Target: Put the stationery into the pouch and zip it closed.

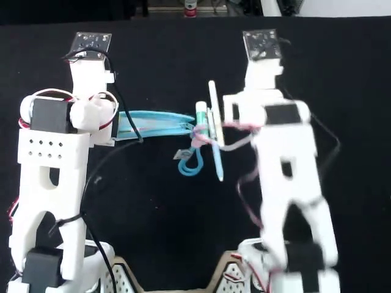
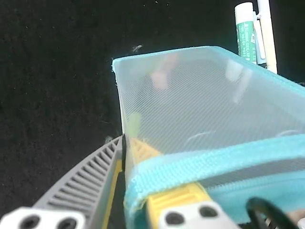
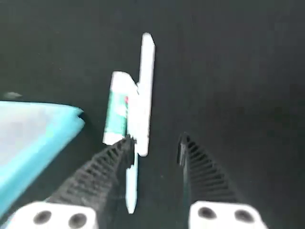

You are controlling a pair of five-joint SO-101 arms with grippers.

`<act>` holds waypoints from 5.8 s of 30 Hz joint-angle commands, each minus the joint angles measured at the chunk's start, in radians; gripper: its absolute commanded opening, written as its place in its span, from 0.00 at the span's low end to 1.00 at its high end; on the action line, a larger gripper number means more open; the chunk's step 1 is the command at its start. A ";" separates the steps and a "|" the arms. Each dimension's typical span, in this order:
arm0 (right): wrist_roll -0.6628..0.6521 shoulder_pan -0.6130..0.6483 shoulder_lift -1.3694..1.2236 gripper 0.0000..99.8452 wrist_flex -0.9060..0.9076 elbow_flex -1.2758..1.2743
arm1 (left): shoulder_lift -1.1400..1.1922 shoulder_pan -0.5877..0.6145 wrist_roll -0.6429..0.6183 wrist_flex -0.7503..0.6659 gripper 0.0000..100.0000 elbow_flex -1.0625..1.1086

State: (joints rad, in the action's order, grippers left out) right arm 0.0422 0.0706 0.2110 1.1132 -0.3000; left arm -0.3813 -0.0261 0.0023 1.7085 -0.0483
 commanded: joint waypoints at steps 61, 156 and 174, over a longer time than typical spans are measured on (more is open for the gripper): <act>0.009 0.098 -0.984 0.15 0.582 1.336 | 0.005 0.271 0.097 0.052 0.03 -0.108; -0.250 -0.288 -0.492 0.01 0.132 0.303 | -0.058 0.309 0.181 0.052 0.03 -0.041; -0.420 -0.586 -0.728 0.16 0.207 0.441 | -0.052 0.252 0.181 0.052 0.03 -0.038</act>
State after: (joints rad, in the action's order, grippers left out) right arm -0.3629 -0.4941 -0.5010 1.2605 0.0299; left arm -0.4166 0.2501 0.1726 1.7607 -0.0836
